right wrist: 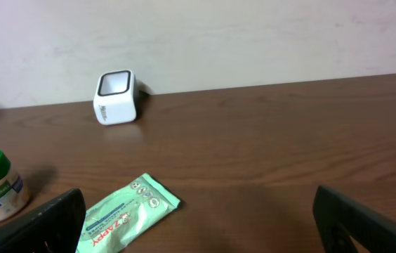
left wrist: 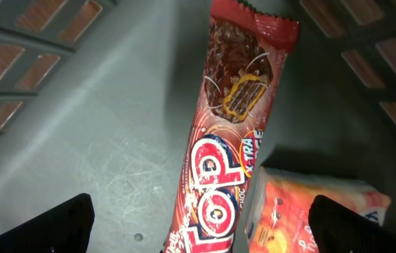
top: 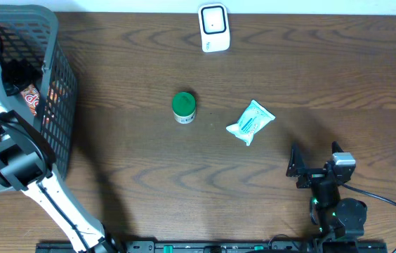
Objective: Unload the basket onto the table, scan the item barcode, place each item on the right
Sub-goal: 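Reach the left gripper into the basket toward the red Top bar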
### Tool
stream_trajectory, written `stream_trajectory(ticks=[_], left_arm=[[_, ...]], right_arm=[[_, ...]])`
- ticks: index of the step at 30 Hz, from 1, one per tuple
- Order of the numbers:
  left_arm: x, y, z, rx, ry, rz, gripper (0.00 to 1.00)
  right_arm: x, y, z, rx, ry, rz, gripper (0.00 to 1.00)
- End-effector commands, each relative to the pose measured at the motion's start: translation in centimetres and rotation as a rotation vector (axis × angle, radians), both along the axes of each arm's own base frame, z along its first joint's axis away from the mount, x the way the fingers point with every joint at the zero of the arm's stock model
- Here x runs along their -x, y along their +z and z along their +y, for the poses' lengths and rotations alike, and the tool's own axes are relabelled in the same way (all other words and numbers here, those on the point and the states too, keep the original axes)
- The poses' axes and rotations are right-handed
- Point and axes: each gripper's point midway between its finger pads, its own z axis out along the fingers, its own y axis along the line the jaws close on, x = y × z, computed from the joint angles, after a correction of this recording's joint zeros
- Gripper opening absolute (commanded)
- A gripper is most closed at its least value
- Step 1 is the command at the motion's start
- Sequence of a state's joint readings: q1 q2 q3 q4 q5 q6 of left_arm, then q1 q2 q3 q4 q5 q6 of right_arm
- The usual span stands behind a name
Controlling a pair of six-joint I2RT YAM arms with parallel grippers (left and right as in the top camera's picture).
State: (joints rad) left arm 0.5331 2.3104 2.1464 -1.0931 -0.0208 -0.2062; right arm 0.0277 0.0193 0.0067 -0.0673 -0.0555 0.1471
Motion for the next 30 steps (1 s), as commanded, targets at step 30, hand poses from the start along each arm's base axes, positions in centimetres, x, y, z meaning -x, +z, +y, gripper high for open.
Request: stream_trajectory(ticks=[30], left_arm=[[2.9, -5.8, 1.5, -0.054, 0.211, 0.186, 0.98]], right_arm=[[0.0, -0.1, 0.2, 0.010, 0.010, 0.003, 0.99]])
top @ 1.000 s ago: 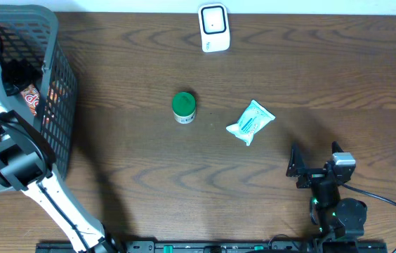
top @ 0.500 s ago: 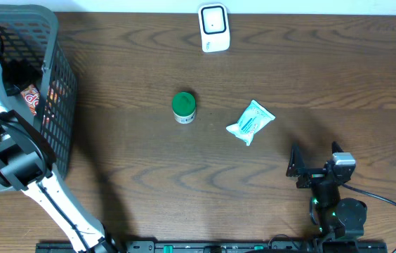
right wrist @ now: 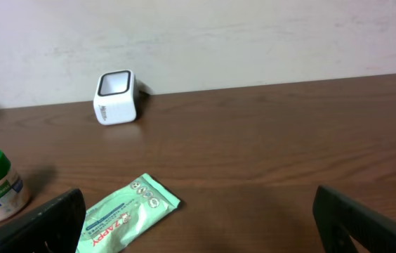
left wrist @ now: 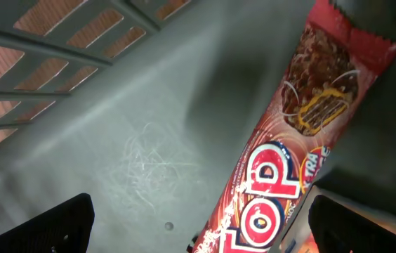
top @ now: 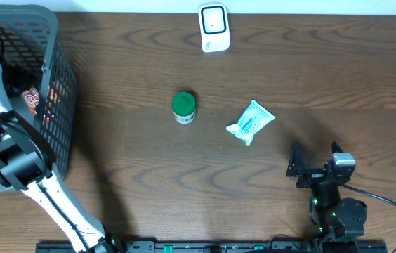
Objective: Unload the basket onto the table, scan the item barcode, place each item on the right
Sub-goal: 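Reach the left gripper into the basket toward the red Top bar, then grasp the red Top bar with the left gripper and lift it out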
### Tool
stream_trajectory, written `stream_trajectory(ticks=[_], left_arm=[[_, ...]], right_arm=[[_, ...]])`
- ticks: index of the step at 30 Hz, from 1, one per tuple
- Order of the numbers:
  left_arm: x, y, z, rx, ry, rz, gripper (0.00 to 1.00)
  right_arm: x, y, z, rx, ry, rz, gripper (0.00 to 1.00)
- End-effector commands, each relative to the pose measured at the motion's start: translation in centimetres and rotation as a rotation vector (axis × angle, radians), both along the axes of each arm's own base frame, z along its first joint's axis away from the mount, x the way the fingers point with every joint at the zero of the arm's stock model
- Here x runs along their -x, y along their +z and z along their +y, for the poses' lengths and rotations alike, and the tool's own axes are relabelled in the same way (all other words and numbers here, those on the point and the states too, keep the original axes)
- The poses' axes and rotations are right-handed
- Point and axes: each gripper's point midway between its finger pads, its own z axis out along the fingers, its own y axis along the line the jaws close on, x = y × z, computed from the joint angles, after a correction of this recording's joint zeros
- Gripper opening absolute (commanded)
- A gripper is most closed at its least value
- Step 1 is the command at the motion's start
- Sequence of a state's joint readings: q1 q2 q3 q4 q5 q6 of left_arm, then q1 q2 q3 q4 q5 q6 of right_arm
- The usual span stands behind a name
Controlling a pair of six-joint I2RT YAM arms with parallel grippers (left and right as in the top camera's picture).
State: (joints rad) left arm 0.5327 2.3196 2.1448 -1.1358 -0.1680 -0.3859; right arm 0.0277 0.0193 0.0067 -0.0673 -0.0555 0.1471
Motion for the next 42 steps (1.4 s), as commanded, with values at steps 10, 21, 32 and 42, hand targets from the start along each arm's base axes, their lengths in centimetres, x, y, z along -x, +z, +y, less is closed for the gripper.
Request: stream_trajectory(ticks=[10, 21, 32, 42], left_arm=[[-0.1, -7.6, -0.8, 0.074, 0.005, 0.060, 0.98], [-0.6, -10.9, -3.2, 0.091, -0.041, 0.061, 0.98], [0.4, -12.4, -4.9, 0.115, -0.074, 0.114, 0.54], [3.9, -10.3, -3.2, 0.041, -0.089, 0.266, 0.08]], right_arm=[[0.0, -0.1, 0.2, 0.010, 0.010, 0.003, 0.99], [0.0, -0.1, 0.2, 0.010, 0.010, 0.003, 0.99], [0.0, -0.1, 0.2, 0.010, 0.010, 0.003, 0.99], [0.0, -0.1, 0.2, 0.010, 0.010, 0.003, 0.99]])
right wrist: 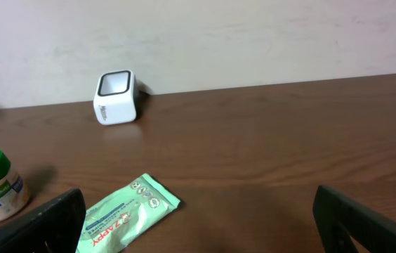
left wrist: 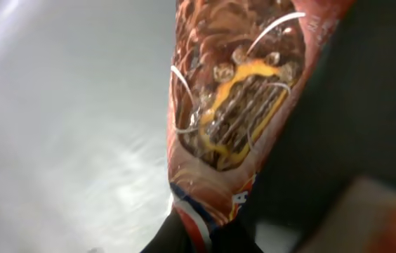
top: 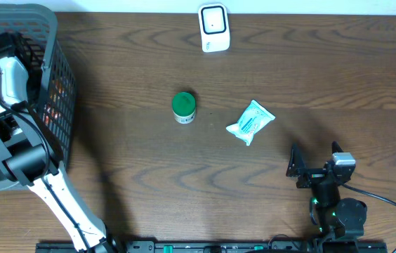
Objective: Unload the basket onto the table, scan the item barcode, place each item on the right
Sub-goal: 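Grasp the red Top bar with the left gripper and lift it out, then carry the Top bar with the left gripper under the white scanner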
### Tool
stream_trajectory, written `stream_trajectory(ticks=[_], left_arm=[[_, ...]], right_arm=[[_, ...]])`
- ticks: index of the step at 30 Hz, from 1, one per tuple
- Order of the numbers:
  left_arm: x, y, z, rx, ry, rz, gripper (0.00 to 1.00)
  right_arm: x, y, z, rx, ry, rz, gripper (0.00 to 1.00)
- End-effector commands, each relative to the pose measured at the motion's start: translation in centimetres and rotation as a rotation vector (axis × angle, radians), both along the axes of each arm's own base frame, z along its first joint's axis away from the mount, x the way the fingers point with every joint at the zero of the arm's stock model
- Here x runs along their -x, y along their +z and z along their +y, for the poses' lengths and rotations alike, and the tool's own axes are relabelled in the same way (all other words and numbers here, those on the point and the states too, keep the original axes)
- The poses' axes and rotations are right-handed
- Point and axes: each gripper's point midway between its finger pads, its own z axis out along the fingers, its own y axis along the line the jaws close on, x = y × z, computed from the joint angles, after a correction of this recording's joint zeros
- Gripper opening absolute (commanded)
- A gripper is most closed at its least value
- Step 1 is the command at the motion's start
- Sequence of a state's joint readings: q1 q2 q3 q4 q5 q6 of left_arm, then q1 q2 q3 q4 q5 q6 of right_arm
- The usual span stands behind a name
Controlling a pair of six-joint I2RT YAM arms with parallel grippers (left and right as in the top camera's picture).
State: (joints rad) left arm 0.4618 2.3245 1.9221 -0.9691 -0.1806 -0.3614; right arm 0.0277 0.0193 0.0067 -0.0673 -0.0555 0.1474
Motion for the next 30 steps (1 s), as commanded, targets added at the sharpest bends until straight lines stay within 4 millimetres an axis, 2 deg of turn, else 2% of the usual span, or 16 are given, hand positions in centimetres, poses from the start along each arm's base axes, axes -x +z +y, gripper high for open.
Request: stream_trajectory(ticks=[1, 5, 9, 10, 11, 14, 16, 17, 18, 19, 21, 23, 26, 30], left_arm=[[4.7, -3.1, 1.0, -0.020, 0.008, 0.220, 0.07], [6.2, 2.5, 3.2, -0.133, 0.037, 0.233, 0.07], [6.7, 9.7, 3.7, -0.180, 0.107, 0.075, 0.08], [6.7, 11.4, 3.5, -0.180, 0.115, 0.026, 0.07], [6.6, 14.0, 2.9, -0.179, 0.117, -0.054, 0.07], [6.5, 19.0, 1.2, -0.166, 0.103, -0.217, 0.07], [6.2, 23.1, -1.0, -0.133, 0.065, -0.363, 0.07], [6.0, 24.8, -2.3, -0.105, 0.038, -0.434, 0.07], [5.6, 27.8, -5.3, -0.042, -0.028, -0.558, 0.08], [5.4, 29.3, -7.2, -0.002, -0.073, -0.618, 0.07], [5.2, 31.9, -11.4, 0.076, -0.177, -0.716, 0.07], [5.1, 33.5, -15.5, 0.125, -0.284, -0.764, 0.07], [4.5, 33.9, -22.2, 0.187, -0.462, -0.765, 0.07], [3.6, 31.5, -32.7, 0.306, -0.722, -0.695, 0.07]], right_arm=[[0.0, -0.1, 0.2, 0.011, 0.010, 0.002, 0.99], [0.0, -0.1, 0.2, 0.011, 0.010, 0.002, 0.99], [0.0, -0.1, 0.2, 0.011, 0.010, 0.002, 0.99], [0.0, -0.1, 0.2, 0.011, 0.010, 0.002, 0.99], [0.0, -0.1, 0.2, 0.011, 0.010, 0.002, 0.99], [0.0, -0.1, 0.2, 0.011, 0.010, 0.002, 0.99], [0.0, -0.1, 0.2, 0.011, 0.010, 0.002, 0.99], [0.0, -0.1, 0.2, 0.011, 0.010, 0.002, 0.99], [0.0, -0.1, 0.2, 0.011, 0.010, 0.002, 0.99], [0.0, -0.1, 0.2, 0.011, 0.010, 0.002, 0.99], [0.0, -0.1, 0.2, 0.011, 0.010, 0.002, 0.99], [0.0, -0.1, 0.2, 0.011, 0.010, 0.002, 0.99], [0.0, -0.1, 0.2, 0.011, 0.010, 0.002, 0.99], [0.0, -0.1, 0.2, 0.011, 0.010, 0.002, 0.99]])
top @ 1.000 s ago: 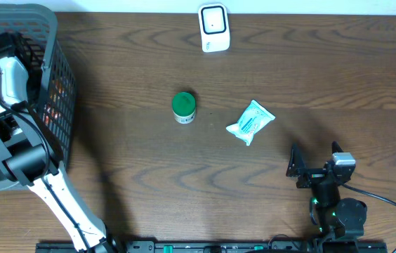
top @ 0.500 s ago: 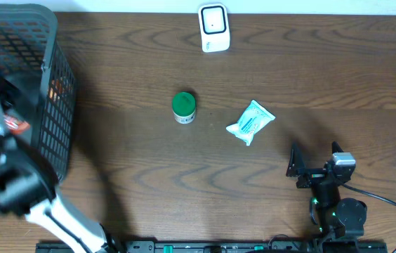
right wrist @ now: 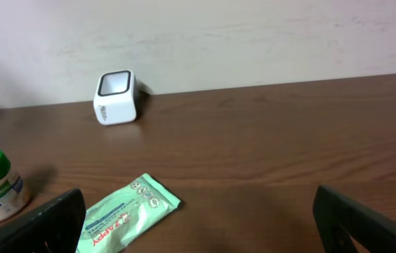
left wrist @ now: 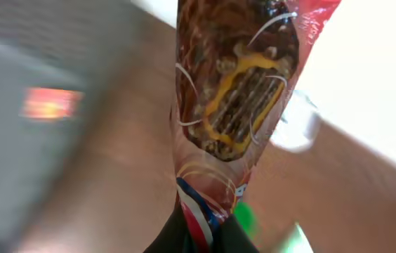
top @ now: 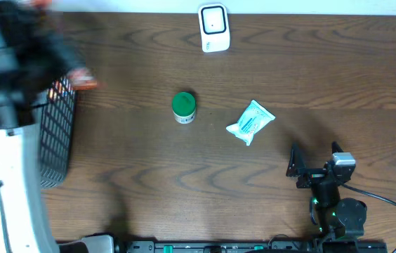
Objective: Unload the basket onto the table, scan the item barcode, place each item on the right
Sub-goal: 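Carry the Top bar with the left gripper under the white scanner, then drop the Top bar on the table beside the wipes pack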
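Observation:
My left gripper is shut on the lower end of a red chocolate bar wrapper, which stands upright in front of the camera. Overhead, the left arm is a motion blur at the top left, with the bar showing as a reddish smear beside the basket's right wall. The white barcode scanner stands at the table's far edge, also seen from the right wrist as the scanner. My right gripper rests open at the front right, holding nothing.
A dark mesh basket stands at the left edge. A green-lidded jar and a pale green wipes packet lie mid-table. From the right wrist, the jar and packet sit left of the open fingers.
My left gripper, still shut on the chocolate bar, was inside the basket and is now out of it, above the table by the basket's right side. The right arm has not moved.
My left gripper hung open over the chocolate bar on the basket floor, then open again with the bar shifted in view. A second ago it was shut on the bar inside the basket. Now the bar is held outside the basket.

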### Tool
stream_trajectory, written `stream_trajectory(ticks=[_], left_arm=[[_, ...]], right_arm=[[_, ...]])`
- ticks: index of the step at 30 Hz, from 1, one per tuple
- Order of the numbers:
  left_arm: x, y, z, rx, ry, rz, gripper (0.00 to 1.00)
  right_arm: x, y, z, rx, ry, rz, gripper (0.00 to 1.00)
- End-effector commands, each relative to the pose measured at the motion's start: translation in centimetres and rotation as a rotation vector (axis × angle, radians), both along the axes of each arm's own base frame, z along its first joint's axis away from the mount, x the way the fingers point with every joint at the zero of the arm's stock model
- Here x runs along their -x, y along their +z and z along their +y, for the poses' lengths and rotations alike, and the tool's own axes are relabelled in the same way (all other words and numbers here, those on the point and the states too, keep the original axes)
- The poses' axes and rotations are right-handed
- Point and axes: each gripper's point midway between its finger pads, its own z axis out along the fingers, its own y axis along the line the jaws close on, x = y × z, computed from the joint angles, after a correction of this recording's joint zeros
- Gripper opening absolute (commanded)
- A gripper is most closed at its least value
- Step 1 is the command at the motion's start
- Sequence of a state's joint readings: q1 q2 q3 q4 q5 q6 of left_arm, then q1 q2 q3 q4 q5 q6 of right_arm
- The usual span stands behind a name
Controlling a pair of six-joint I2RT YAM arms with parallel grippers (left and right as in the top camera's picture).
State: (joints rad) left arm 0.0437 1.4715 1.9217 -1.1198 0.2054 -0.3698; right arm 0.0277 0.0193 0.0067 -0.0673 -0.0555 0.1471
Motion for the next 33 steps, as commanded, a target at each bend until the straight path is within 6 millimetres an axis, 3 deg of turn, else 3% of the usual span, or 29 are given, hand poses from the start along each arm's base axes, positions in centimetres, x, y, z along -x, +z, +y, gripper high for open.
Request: stream_trajectory(ticks=[1, 6, 10, 14, 21, 22, 24, 28, 33], left_arm=[[-0.9, -4.0, -9.7, 0.026, -0.260, 0.090, 0.07], [-2.1, -9.4, -18.2, -0.118, -0.406, 0.154, 0.07], [-2.5, -15.1, -23.0, -0.195, -0.485, 0.244, 0.08], [-2.3, -21.3, -25.5, -0.245, -0.535, 0.367, 0.07], [-1.9, -32.3, -27.0, -0.321, -0.561, 0.568, 0.08], [-1.9, -32.7, -27.1, -0.323, -0.560, 0.571, 0.08], [-2.4, -32.4, -26.7, -0.327, -0.546, 0.561, 0.40], [-4.0, -28.4, -25.5, -0.325, -0.512, 0.487, 0.77], [-4.7, -19.6, -24.6, -0.289, -0.523, 0.312, 0.87]], right_arm=[[0.0, -0.1, 0.2, 0.010, 0.010, 0.003, 0.99], [0.0, -0.1, 0.2, 0.010, 0.010, 0.003, 0.99], [0.0, -0.1, 0.2, 0.010, 0.010, 0.003, 0.99], [0.0, -0.1, 0.2, 0.010, 0.010, 0.003, 0.99], [0.0, -0.1, 0.2, 0.010, 0.010, 0.003, 0.99], [0.0, -0.1, 0.2, 0.010, 0.010, 0.003, 0.99], [0.0, -0.1, 0.2, 0.010, 0.010, 0.003, 0.99], [0.0, -0.1, 0.2, 0.010, 0.010, 0.003, 0.99], [0.0, -0.1, 0.2, 0.010, 0.010, 0.003, 0.99]])
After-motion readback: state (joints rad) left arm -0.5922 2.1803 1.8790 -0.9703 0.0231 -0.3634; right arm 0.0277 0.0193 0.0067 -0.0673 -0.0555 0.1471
